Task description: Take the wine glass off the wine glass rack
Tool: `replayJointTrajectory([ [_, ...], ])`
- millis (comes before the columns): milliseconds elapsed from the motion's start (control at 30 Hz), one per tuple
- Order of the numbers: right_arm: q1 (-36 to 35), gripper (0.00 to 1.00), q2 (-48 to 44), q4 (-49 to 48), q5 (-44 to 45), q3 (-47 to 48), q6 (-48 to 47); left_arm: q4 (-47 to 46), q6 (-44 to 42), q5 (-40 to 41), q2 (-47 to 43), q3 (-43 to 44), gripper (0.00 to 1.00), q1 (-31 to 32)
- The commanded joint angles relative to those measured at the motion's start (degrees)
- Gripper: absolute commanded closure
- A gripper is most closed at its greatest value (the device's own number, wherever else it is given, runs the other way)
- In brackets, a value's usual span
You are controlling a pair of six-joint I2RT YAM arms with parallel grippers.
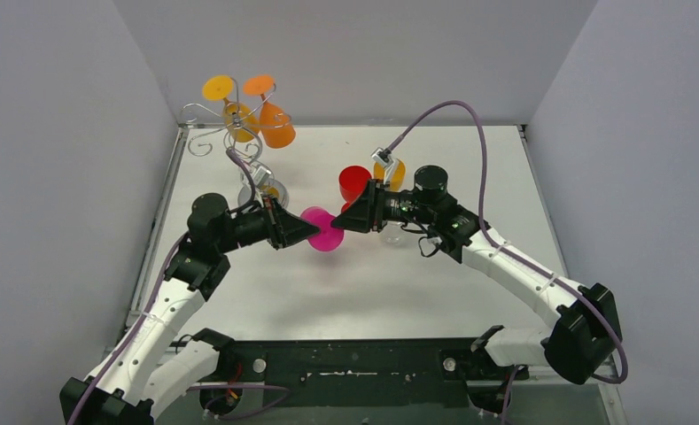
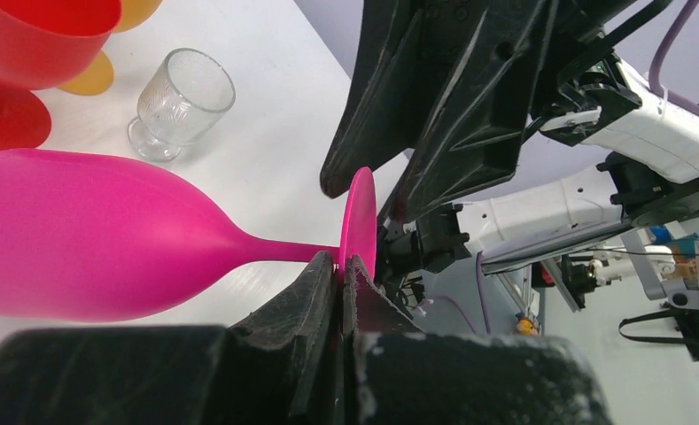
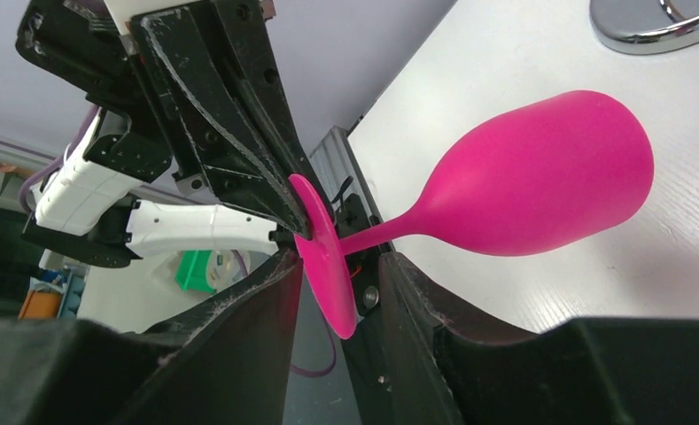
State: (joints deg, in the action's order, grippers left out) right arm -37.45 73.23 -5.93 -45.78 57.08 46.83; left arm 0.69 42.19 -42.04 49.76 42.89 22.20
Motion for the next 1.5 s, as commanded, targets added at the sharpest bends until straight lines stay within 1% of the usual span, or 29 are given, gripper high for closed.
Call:
replayJointTrajectory([
  [0,0.1,0.63,1.1,-4.0,-4.4,0.7,-0.7,-5.5,-0.6,-2.2,0.0,1.7,1.00,0.2],
  [67,0.1,0.65,1.3,-4.3,-5.0,0.6,-0.6,-6.8,0.0,-3.0,0.1,1.5,1.00,0.2],
  [200,0.2,0.82,1.4,-5.1,-6.3,0.4,-1.0,-8.4,0.7,-3.6,0.2,1.3,1.00,0.2],
  [267,0.2,0.93,1.0,-5.6,-6.6,0.2,-1.4,-8.3,0.4,-4.3,0.7,1.3,1.00,0.3],
  [333,0.2,1.00,0.7,-5.8,-6.2,0.1,-1.9,-8.2,0.6,-4.8,1.0,1.3,0.99,0.3],
  [467,0.4,1.00,-0.3,-5.7,-4.7,-0.6,-2.8,-5.7,-1.0,-7.0,1.4,2.0,0.66,0.3],
  [533,0.4,1.00,-0.7,-5.7,-3.6,-1.0,-3.4,-5.2,-1.1,-8.8,1.4,1.8,0.53,0.3],
  [567,0.4,1.00,-1.0,-6.1,-3.0,-1.5,-3.6,-5.3,-0.9,-9.8,1.5,1.5,0.49,0.3],
  [633,0.4,1.00,-1.7,-7.5,-2.1,-2.2,-3.4,-5.5,-0.3,-11.4,1.5,0.9,0.48,0.3],
  [700,0.4,1.00,-2.2,-9.5,-1.7,-3.4,-2.9,-7.3,1.5,-12.4,1.3,-0.1,0.49,0.4],
  [733,0.4,1.00,-2.4,-10.5,-1.7,-3.8,-2.6,-10.5,3.3,-12.9,1.2,-1.0,0.51,0.4],
  [800,0.4,1.00,-2.5,-12.5,-1.9,-4.5,-1.7,-16.2,7.3,-13.3,1.2,-3.1,0.56,0.7],
  [867,0.4,1.00,-2.6,-14.6,-2.2,-5.1,-1.0,-19.0,9.2,-12.7,1.9,-4.3,0.60,1.4],
  [1033,0.4,1.00,-3.4,-15.8,-1.4,-5.7,-1.0,-17.8,7.5,-9.9,2.1,-4.5,0.67,3.6],
  [1200,0.3,1.00,-3.7,-16.8,-1.5,-6.5,-0.8,-19.5,8.6,-9.1,2.7,-4.7,0.82,3.8],
  [1300,0.4,1.00,-3.9,-17.6,-1.4,-6.9,-0.5,-19.6,8.5,-8.5,2.7,-4.8,0.88,4.1],
  [1400,0.3,1.00,-4.0,-18.1,-1.6,-7.2,-0.5,-19.5,7.9,-8.3,2.5,-4.7,1.00,4.1],
  [1433,0.3,1.00,-4.0,-18.3,-1.9,-7.2,-0.4,-19.4,7.7,-8.3,2.6,-4.7,1.00,4.1],
  [1467,0.4,0.97,-4.1,-18.5,-2.1,-7.3,-0.3,-19.5,7.5,-8.4,2.7,-4.7,1.00,4.1],
])
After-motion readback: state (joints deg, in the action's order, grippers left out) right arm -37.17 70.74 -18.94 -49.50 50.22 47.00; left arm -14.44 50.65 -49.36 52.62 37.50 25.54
